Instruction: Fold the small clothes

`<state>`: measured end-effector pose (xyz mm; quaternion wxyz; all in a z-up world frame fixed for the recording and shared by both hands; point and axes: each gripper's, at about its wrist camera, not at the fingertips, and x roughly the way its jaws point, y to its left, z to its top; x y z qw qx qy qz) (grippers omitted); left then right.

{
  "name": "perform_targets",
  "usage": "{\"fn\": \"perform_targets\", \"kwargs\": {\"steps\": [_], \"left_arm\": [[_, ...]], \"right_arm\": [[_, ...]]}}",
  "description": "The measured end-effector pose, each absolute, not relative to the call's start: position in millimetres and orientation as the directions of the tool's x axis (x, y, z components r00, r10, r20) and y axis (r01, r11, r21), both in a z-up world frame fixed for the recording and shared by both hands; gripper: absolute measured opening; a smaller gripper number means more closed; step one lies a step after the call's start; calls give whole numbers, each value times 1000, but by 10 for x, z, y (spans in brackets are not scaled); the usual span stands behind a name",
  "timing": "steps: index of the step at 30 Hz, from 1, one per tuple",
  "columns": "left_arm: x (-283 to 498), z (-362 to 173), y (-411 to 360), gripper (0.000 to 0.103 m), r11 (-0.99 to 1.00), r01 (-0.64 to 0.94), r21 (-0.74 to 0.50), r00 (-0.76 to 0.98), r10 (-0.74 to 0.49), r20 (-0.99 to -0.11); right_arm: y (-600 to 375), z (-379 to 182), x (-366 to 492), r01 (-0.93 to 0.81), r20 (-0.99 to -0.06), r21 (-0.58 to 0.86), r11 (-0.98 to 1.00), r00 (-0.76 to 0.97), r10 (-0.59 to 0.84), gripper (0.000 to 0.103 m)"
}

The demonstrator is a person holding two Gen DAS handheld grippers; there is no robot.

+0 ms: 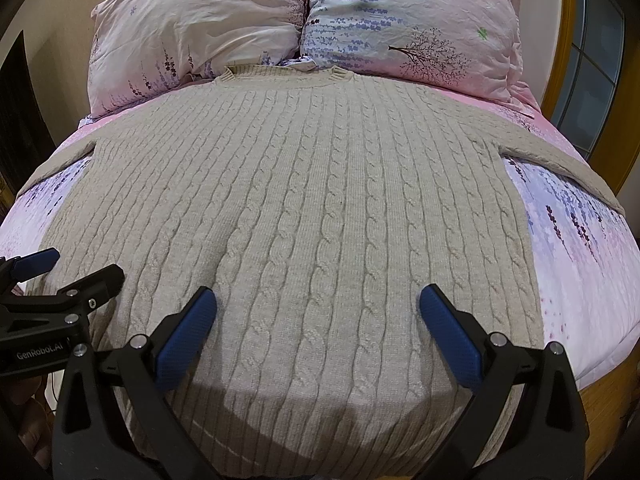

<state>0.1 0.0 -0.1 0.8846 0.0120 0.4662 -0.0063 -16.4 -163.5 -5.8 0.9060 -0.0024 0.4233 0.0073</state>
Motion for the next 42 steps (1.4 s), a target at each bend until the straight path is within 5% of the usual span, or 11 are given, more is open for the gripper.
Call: {"fn": "perform_targets", "kwargs": {"steps": [42], "left_arm": [[30, -2, -12, 102, 999, 27, 17, 550, -1, -835]], "right_arm": [[-1651, -82, -169, -18, -776, 0, 1000, 631, 12, 101]]}}
